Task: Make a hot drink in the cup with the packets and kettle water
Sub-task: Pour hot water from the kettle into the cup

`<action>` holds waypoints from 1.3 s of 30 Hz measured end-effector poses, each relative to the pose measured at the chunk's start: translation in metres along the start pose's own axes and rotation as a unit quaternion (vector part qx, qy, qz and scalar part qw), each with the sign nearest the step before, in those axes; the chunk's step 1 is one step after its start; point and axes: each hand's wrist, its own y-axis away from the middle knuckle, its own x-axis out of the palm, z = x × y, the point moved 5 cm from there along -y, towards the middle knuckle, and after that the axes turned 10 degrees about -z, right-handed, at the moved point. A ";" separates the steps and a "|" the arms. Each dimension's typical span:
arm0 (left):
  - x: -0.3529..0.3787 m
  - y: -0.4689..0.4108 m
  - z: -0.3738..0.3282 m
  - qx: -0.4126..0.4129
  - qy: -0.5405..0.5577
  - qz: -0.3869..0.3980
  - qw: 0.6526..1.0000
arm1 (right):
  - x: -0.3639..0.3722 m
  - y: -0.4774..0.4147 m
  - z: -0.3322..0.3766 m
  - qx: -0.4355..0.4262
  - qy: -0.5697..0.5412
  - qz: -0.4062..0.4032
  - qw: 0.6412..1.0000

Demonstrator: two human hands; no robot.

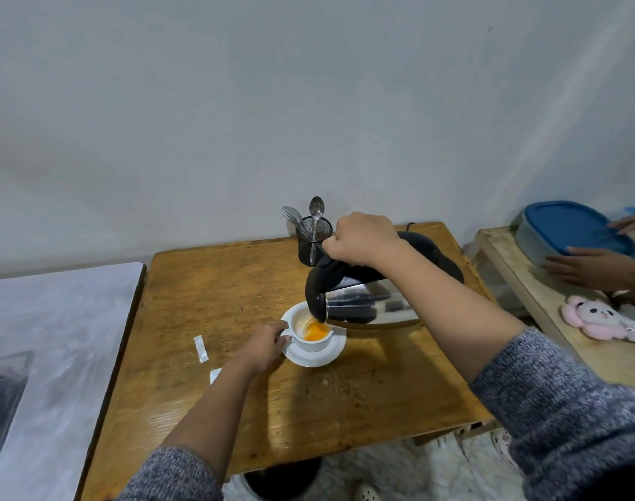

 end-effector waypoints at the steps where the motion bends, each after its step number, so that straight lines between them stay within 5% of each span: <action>1: 0.000 0.000 -0.001 0.003 -0.001 -0.001 1.000 | 0.000 0.000 0.000 0.002 -0.001 0.000 1.000; 39: 0.000 -0.001 -0.002 0.025 -0.001 -0.013 1.000 | 0.000 -0.001 0.010 -0.011 0.016 -0.010 1.000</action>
